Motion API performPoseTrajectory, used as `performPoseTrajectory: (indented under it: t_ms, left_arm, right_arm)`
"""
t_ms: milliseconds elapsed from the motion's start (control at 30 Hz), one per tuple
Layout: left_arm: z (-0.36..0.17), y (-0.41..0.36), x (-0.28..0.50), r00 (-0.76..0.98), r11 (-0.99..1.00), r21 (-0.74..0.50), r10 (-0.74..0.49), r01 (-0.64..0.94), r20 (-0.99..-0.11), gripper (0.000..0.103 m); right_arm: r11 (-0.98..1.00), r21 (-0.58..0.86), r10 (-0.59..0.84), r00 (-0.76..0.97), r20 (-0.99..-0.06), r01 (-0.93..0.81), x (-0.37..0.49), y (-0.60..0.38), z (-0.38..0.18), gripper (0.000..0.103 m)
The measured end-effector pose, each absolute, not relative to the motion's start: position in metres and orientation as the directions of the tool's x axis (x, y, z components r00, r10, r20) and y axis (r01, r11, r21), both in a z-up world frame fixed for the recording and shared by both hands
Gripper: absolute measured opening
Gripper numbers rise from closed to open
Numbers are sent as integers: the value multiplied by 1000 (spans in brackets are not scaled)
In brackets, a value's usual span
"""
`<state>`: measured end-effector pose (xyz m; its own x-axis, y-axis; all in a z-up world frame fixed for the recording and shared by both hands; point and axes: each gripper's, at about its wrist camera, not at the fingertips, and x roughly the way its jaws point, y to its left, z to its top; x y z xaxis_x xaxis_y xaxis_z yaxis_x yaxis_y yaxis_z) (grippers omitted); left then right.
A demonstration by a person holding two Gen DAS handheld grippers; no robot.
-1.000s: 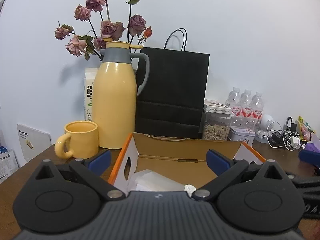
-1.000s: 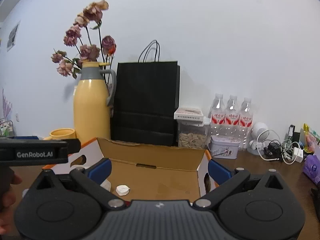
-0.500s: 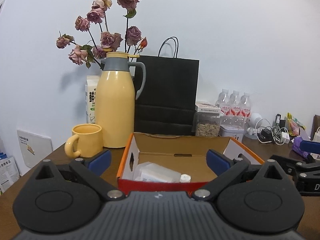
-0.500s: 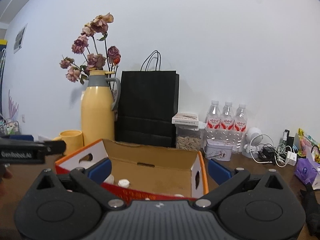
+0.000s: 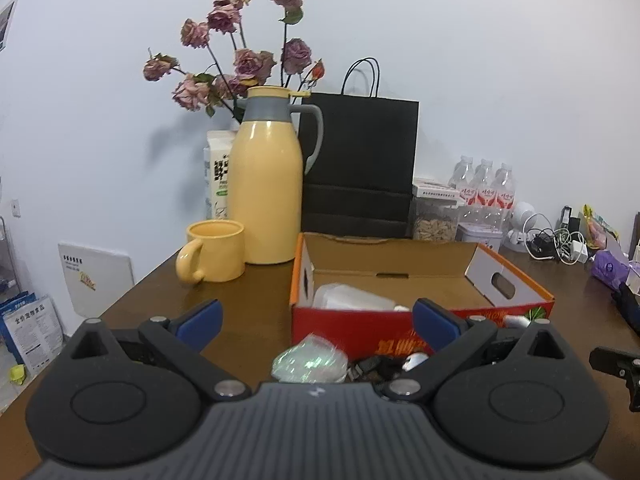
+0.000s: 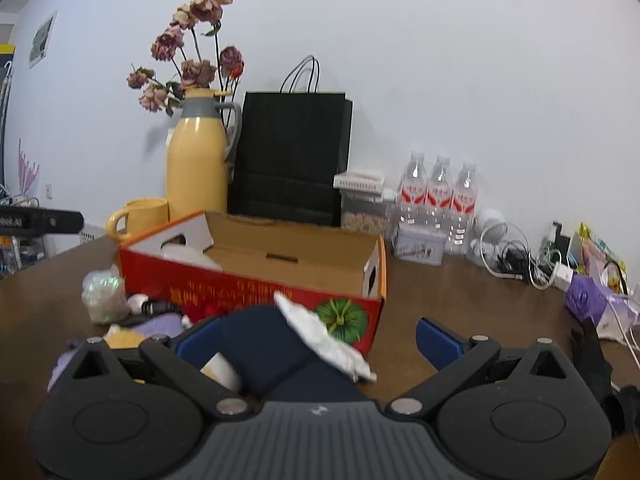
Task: Organize objects
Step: 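Close the right tool on the white tissue while the left tool grasps the glittery translucent cup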
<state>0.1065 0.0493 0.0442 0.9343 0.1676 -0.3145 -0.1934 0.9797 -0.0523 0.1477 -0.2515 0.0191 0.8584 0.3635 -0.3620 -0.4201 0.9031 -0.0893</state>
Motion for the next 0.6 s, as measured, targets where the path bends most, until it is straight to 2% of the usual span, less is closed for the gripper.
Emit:
performPoseTrajectory:
  t_ms: [267,600]
  left_arm:
    - [39,58,88,917,974,-54,188,-221,-351,103]
    - [42,70,73,904,962,-57,228,-266,-362,103]
  right_arm:
    - [912,-24,366,840,-401,-409,161,-263,9,103]
    - [893,288,450,729,-517,-347,262,-267,-18,103]
